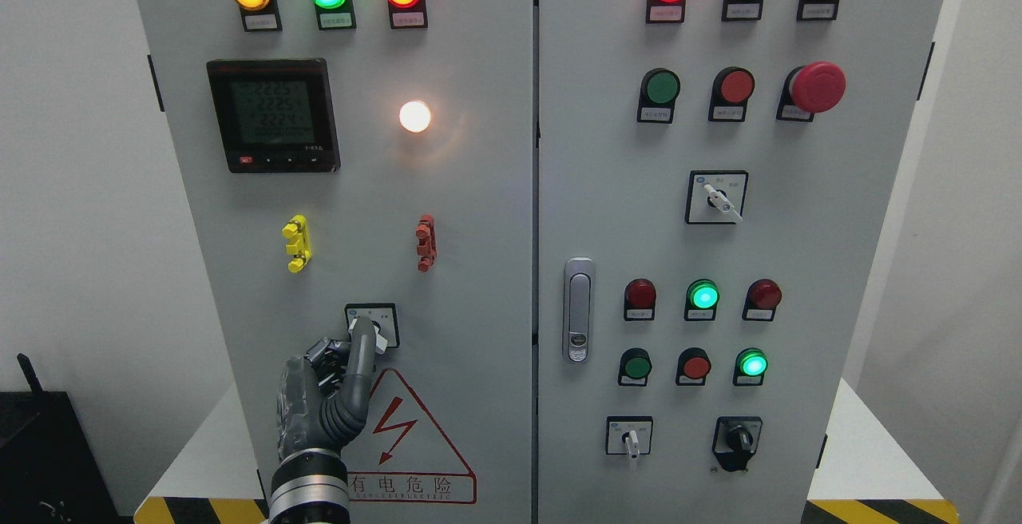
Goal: Turn on light switch 1
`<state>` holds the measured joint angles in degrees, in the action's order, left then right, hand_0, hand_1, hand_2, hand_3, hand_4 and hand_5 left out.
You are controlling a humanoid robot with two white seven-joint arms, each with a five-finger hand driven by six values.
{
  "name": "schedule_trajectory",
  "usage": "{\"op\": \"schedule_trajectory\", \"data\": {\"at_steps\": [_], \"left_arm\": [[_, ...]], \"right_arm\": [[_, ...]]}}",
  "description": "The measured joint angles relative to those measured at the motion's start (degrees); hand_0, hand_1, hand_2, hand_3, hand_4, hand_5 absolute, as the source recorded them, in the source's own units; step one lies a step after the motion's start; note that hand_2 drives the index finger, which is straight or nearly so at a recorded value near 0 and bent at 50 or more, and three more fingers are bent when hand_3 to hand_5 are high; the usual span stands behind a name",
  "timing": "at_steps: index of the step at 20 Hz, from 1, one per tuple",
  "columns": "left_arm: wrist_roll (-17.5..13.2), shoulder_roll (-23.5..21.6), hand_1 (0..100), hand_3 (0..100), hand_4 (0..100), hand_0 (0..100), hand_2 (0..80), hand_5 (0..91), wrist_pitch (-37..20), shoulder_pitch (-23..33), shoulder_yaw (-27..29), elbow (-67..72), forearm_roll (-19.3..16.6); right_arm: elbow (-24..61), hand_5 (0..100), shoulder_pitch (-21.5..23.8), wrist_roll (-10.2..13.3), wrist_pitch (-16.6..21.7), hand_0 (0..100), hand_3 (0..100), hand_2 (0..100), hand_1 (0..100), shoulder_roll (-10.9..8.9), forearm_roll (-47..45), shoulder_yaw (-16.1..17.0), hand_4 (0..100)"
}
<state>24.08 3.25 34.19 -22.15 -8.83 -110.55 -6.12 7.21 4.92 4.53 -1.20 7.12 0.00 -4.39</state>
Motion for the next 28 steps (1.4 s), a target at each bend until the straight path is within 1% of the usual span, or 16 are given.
{"op": "schedule_trajectory", "data": {"at_steps": [2, 7, 10, 12, 14, 15, 16, 17, 18, 19, 20, 21, 22, 23, 25, 28], "left_arm": [[0.1, -0.5, 26, 78, 87, 28, 65.8, 80.3, -1.6, 1.2, 0.0, -0.3, -0.1], [0.2, -1.5, 22, 78, 88, 28, 65.3, 79.2, -9.6, 5.6, -0.1, -1.1, -1.6], [0.1, -1.9, 18, 78, 87, 28, 61.0, 76.2, -18.7, 9.2, 0.1, -1.3, -2.4], [-1.9, -2.5, 14, 78, 87, 27, 57.4, 73.2, -25.9, 12.4, 0.4, -1.4, -2.7], [-5.0, -3.3, 11, 76, 86, 27, 55.9, 70.5, -33.0, 15.6, 0.8, -1.2, -2.9], [-6.4, -3.7, 8, 77, 87, 26, 51.6, 66.2, -36.6, 17.6, 1.2, -0.8, -2.9], [-7.8, -4.0, 7, 77, 86, 25, 49.4, 62.0, -41.4, 19.2, 1.7, -0.4, -2.9], [-8.7, -4.4, 6, 77, 86, 25, 48.2, 60.2, -45.6, 21.2, 2.3, 0.4, -2.9], [-10.0, -4.7, 1, 73, 83, 25, 38.2, 52.5, -49.7, 22.9, 2.8, 1.1, -2.8], [-11.2, -5.0, 0, 66, 79, 25, 30.3, 45.8, -53.4, 25.2, 3.5, 2.3, -2.8], [-12.4, -5.3, 0, 62, 75, 25, 26.1, 41.3, -56.6, 27.2, 4.3, 3.5, -2.6], [-14.1, -5.5, 0, 55, 64, 24, 18.1, 30.5, -59.6, 29.6, 5.3, 5.2, -2.3], [-15.8, -5.8, 0, 44, 53, 24, 9.8, 15.1, -62.1, 31.9, 6.1, 6.8, -1.8], [-17.7, -6.0, 0, 39, 47, 24, 5.7, 8.0, -64.3, 34.1, 6.8, 8.4, -1.2], [-21.1, -6.3, 0, 27, 35, 23, 0.0, 0.0, -68.0, 38.2, 8.5, 12.6, 0.0], [-23.2, -6.7, 0, 19, 25, 22, 0.0, 0.0, -72.2, 42.8, 10.6, 19.8, 1.4]], "right_arm": [[0.0, 0, 0.0, 0.0, 0.0, 0, 0, 0, 0, 0.00, 0.0, 0.0, 0], [0.0, 0, 0.0, 0.0, 0.0, 0, 0, 0, 0, 0.00, 0.0, 0.0, 0], [0.0, 0, 0.0, 0.0, 0.0, 0, 0, 0, 0, 0.00, 0.0, 0.0, 0], [0.0, 0, 0.0, 0.0, 0.0, 0, 0, 0, 0, 0.00, 0.0, 0.0, 0], [0.0, 0, 0.0, 0.0, 0.0, 0, 0, 0, 0, 0.00, 0.0, 0.0, 0], [0.0, 0, 0.0, 0.0, 0.0, 0, 0, 0, 0, 0.00, 0.0, 0.0, 0], [0.0, 0, 0.0, 0.0, 0.0, 0, 0, 0, 0, 0.00, 0.0, 0.0, 0], [0.0, 0, 0.0, 0.0, 0.0, 0, 0, 0, 0, 0.00, 0.0, 0.0, 0], [0.0, 0, 0.0, 0.0, 0.0, 0, 0, 0, 0, 0.00, 0.0, 0.0, 0], [0.0, 0, 0.0, 0.0, 0.0, 0, 0, 0, 0, 0.00, 0.0, 0.0, 0], [0.0, 0, 0.0, 0.0, 0.0, 0, 0, 0, 0, 0.00, 0.0, 0.0, 0], [0.0, 0, 0.0, 0.0, 0.0, 0, 0, 0, 0, 0.00, 0.0, 0.0, 0], [0.0, 0, 0.0, 0.0, 0.0, 0, 0, 0, 0, 0.00, 0.0, 0.0, 0], [0.0, 0, 0.0, 0.0, 0.0, 0, 0, 0, 0, 0.00, 0.0, 0.0, 0], [0.0, 0, 0.0, 0.0, 0.0, 0, 0, 0, 0, 0.00, 0.0, 0.0, 0], [0.0, 0, 0.0, 0.0, 0.0, 0, 0, 0, 0, 0.00, 0.0, 0.0, 0]]}}
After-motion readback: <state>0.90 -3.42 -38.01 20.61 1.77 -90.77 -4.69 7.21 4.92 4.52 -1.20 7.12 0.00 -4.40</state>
